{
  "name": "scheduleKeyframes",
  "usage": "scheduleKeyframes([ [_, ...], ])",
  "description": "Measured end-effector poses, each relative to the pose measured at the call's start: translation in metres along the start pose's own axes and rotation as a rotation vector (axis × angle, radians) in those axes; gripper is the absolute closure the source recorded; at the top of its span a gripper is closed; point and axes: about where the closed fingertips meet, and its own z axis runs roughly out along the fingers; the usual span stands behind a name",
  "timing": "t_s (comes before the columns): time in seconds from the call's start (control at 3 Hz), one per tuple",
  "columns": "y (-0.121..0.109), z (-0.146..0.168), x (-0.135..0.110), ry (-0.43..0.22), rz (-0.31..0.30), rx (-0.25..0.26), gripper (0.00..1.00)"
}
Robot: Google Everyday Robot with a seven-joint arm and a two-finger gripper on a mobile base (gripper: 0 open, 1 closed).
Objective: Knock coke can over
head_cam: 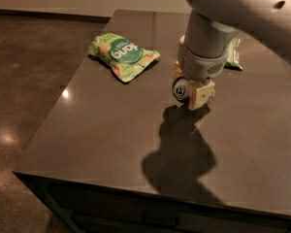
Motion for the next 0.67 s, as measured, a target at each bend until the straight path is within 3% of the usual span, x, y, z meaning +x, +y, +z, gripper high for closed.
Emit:
scheduleKeyframes([
  [0.67,0.0043,0.0161,-0.0027,0.015,-0.098,-0.059,0.12],
])
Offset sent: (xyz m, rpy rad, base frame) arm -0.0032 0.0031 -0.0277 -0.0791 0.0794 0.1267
